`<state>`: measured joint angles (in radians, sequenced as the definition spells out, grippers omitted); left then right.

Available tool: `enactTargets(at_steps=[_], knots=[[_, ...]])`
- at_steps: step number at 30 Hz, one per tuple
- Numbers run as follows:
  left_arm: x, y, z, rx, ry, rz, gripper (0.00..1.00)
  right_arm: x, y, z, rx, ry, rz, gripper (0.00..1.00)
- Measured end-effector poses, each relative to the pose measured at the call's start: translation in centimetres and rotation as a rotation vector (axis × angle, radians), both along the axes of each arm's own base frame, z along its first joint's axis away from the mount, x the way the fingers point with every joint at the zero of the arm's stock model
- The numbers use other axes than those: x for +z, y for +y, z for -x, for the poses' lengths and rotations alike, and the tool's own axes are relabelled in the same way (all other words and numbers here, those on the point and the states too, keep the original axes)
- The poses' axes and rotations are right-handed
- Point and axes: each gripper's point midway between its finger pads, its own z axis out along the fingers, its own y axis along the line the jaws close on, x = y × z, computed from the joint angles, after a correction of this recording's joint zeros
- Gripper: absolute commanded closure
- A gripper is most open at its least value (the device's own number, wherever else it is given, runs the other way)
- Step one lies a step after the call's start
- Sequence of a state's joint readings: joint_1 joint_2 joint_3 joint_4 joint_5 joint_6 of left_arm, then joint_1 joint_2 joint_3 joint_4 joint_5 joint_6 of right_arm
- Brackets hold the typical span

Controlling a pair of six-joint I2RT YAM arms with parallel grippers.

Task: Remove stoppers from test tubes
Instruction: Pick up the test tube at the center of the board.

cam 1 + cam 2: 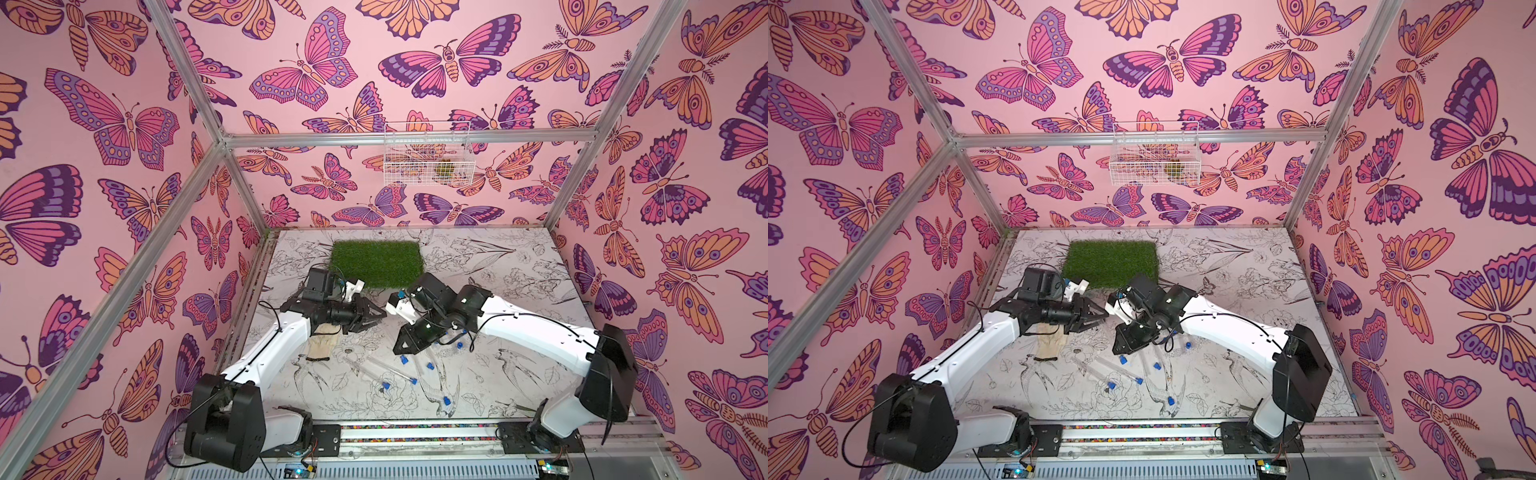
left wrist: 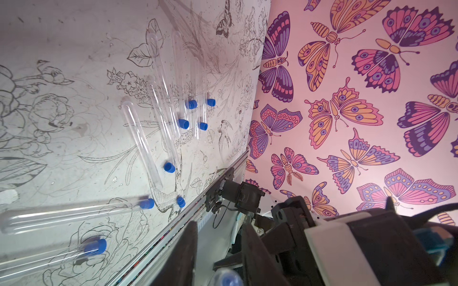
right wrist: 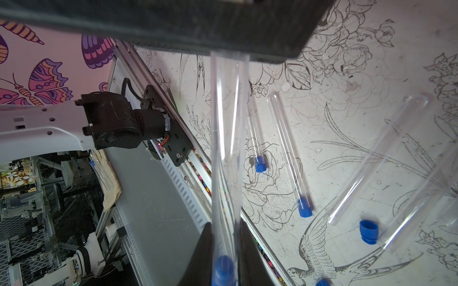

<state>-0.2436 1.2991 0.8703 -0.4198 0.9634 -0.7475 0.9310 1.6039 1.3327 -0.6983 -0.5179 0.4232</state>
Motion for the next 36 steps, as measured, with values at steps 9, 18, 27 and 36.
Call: enactTargets(at_steps=[9, 18, 27, 36], knots=[[-0.1, 0.2, 0.1, -0.005, -0.007, -0.021, 0.81, -0.3, 0.1, -0.1, -0.002, 0.006, 0.006, 0.84], [-0.4, 0.4, 0.4, -0.011, -0.004, -0.044, 0.94, -0.2, 0.0, -0.5, -0.02, -0.018, 0.022, 0.64], [-0.8, 0.6, 0.4, -0.004, -0.003, -0.066, 0.95, 2.8, -1.7, -1.7, -0.093, -0.128, 0.008, 0.42], [0.1, 1.6, -0.4, 0.101, -0.017, -0.105, 0.95, 6.4, -6.1, -3.4, -0.299, -0.239, -0.118, 0.35]])
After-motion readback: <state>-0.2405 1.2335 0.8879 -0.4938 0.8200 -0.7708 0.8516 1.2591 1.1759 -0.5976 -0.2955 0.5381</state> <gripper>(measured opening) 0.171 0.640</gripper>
